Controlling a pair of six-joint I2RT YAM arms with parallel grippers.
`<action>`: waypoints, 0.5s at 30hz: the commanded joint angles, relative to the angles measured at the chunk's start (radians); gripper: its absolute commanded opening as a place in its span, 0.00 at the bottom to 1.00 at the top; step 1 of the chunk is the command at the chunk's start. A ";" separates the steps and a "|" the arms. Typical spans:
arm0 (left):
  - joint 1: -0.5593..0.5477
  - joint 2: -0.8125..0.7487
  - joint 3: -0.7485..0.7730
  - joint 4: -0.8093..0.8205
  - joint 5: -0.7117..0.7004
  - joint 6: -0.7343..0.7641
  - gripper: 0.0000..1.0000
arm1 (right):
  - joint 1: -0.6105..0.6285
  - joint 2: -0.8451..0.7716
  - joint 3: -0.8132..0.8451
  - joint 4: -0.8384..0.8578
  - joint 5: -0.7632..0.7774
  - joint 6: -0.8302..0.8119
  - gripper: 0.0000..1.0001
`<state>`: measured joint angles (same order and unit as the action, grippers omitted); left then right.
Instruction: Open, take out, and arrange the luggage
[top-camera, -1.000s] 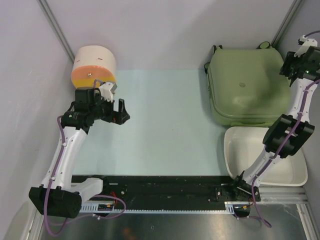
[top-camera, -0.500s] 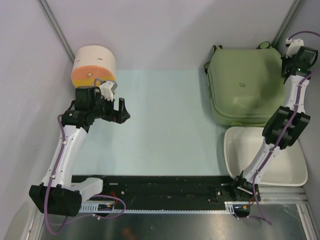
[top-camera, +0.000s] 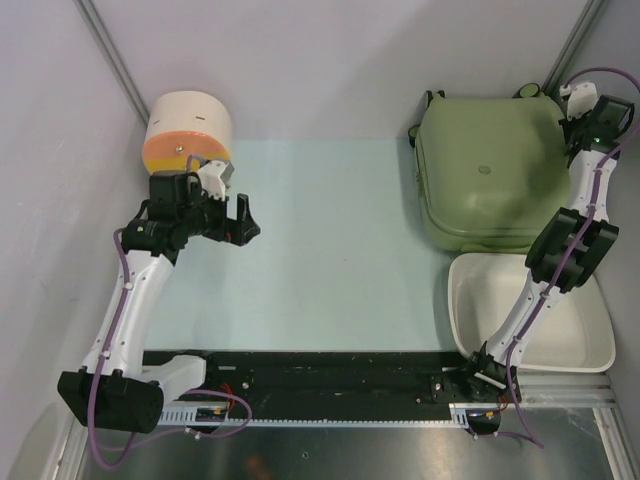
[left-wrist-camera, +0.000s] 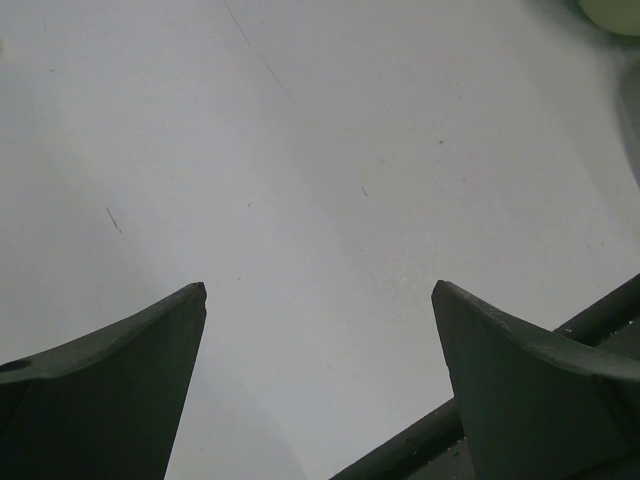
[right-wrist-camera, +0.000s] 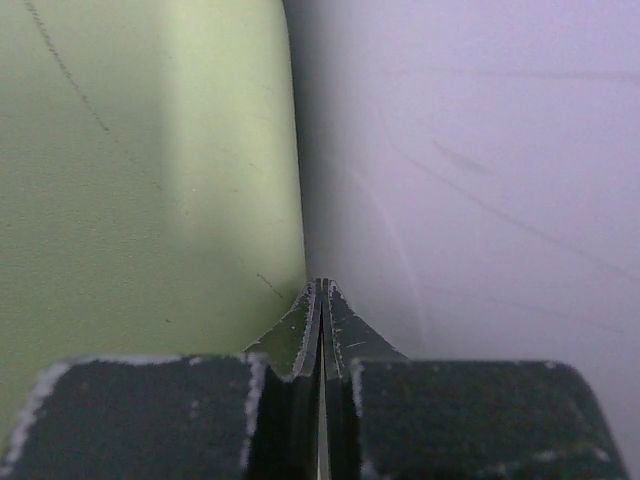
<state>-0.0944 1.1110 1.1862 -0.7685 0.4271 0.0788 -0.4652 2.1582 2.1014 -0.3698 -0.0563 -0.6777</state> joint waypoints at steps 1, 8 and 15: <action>-0.007 0.000 0.047 0.020 0.035 0.015 1.00 | 0.002 0.043 0.045 -0.145 -0.172 -0.040 0.00; -0.007 0.007 0.053 0.020 0.039 0.015 1.00 | 0.054 0.094 0.111 -0.388 -0.448 -0.037 0.00; -0.007 0.004 0.046 0.021 0.030 0.036 1.00 | 0.120 0.111 0.123 -0.387 -0.418 0.055 0.00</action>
<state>-0.0944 1.1213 1.1954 -0.7670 0.4309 0.0792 -0.4366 2.1994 2.2539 -0.5457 -0.3897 -0.7246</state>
